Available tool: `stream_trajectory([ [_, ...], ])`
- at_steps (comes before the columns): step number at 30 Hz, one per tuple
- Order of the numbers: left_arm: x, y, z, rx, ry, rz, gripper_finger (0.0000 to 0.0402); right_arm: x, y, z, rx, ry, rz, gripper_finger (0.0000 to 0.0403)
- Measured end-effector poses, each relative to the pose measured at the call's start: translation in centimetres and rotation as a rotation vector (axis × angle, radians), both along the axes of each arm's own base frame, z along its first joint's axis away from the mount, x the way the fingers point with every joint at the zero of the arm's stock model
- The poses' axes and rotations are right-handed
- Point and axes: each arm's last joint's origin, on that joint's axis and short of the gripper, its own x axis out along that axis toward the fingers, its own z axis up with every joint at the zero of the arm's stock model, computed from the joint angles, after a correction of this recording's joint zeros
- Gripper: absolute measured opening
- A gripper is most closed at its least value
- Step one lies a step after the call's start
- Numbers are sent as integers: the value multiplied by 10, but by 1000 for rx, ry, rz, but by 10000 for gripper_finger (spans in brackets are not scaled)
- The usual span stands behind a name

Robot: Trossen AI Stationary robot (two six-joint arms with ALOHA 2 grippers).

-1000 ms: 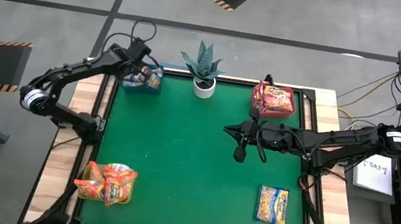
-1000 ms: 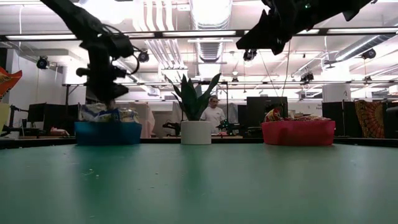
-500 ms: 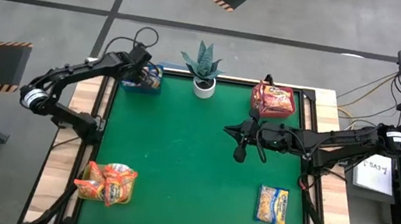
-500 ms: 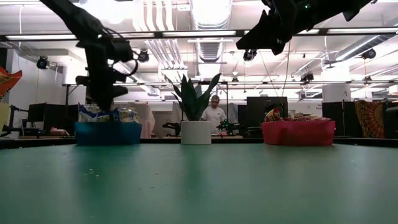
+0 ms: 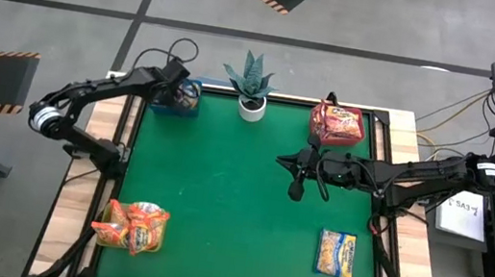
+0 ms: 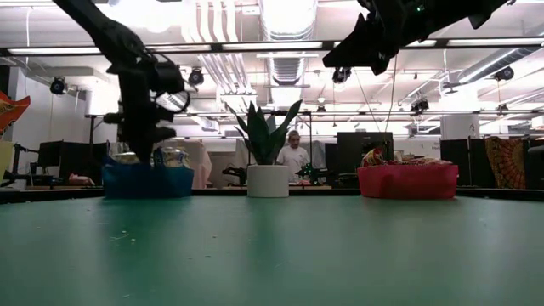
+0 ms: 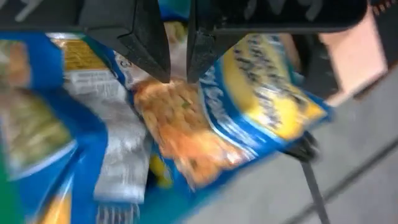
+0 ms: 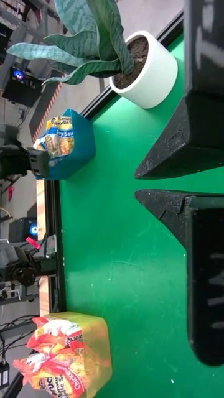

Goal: Sort Maruchan noodles
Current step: Put the blue noodle pack into the blue bin

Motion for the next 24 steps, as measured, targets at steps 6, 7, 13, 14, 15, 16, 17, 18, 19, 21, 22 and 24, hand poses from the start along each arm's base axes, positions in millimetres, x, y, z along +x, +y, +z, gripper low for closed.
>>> stream_trajectory([
  [6,-7,0,26,168,84,60,36,0,0,0,1,1,0,28],
  [7,-9,1,27,191,109,80,36,0,0,0,2,1,-1,28],
  [13,-10,8,16,167,153,105,36,0,0,0,1,2,0,28],
  [14,-10,9,13,158,159,108,36,0,0,0,0,2,0,28],
  [15,-9,11,10,149,164,111,36,0,0,0,0,2,0,28],
  [16,-8,12,6,137,173,112,36,0,0,0,0,2,0,28],
  [17,-7,14,2,125,182,114,36,0,0,0,-1,2,0,28],
  [18,-6,15,-2,111,193,113,36,0,0,0,-1,3,0,28],
  [19,-4,17,-7,97,205,113,36,0,0,0,-1,3,0,28],
  [21,-2,20,-18,65,232,109,36,0,0,0,-1,3,0,28],
  [22,-1,21,-22,51,244,106,36,0,0,0,-1,3,0,28],
  [24,0,23,-28,32,261,103,36,0,0,0,-1,3,0,28],
])
